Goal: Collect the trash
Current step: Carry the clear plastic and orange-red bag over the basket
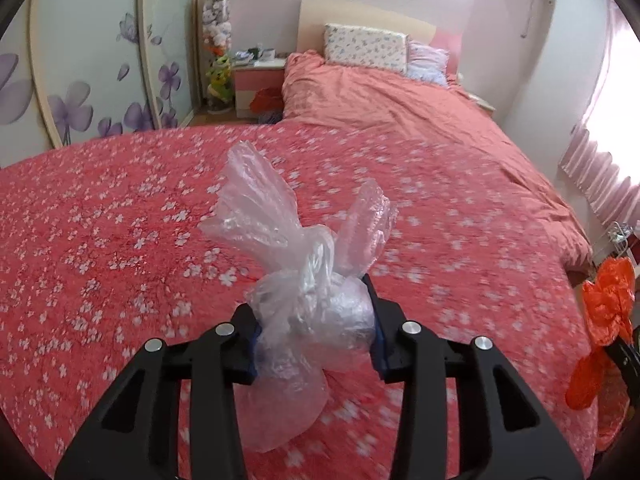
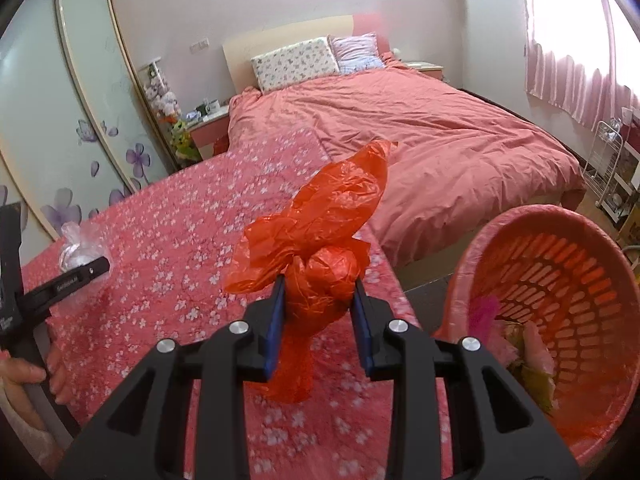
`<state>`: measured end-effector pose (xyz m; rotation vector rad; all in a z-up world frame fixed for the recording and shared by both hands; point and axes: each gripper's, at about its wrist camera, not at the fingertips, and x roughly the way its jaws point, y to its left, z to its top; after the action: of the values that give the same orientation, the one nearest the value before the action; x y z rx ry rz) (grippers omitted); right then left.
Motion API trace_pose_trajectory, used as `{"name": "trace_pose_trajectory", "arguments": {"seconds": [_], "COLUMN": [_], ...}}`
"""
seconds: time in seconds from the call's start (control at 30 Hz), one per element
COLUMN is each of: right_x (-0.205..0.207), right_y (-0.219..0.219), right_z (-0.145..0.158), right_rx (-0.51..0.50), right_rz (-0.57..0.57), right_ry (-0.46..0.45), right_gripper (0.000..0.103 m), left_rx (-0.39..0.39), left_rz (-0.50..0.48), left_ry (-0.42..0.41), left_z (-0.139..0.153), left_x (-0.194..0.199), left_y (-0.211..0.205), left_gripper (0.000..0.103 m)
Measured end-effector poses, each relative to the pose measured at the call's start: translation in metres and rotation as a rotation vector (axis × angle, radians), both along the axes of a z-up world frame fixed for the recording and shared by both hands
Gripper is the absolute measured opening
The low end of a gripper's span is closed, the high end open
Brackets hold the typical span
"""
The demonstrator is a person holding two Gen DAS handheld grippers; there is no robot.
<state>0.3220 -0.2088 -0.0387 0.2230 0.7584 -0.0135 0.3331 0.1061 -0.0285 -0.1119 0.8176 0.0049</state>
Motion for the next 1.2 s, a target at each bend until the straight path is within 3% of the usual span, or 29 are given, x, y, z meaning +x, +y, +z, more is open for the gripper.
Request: {"name": "trace_pose_trajectory", "arguments": {"seconds": [0.4, 0.6, 0.87, 1.2], "right_x": [-0.061, -0.091, -0.118, -0.131], "right_y": [-0.038, -0.062, -0.094, -0.132], "right_z": [0.048, 0.063, 0.068, 0.054], "right_rx": [-0.025, -0.052, -0.071, -0.074], "right_rz": [-0.059, -0.106, -0.165, -0.239], "right_ry": [-0.104, -0.144, -0.163, -0.140], "right_gripper": [0.031, 0.031, 0.031, 0.031], "left_rx": [0.056, 0.057, 0.007, -0.034], "left_rz": [-0.123, -0.193, -0.316, -0.447], "left_ry": [-0.110, -0.133, -0.134, -0.129], "left_z": [0.048, 0.055, 0.058, 0.053], "left_x": [-0.056, -0.078, -0.098, -0.112], "left_y": [-0.069, -0.102, -0.144, -0.197], "left_gripper": [0.041, 0.041, 0.041, 0.041]}}
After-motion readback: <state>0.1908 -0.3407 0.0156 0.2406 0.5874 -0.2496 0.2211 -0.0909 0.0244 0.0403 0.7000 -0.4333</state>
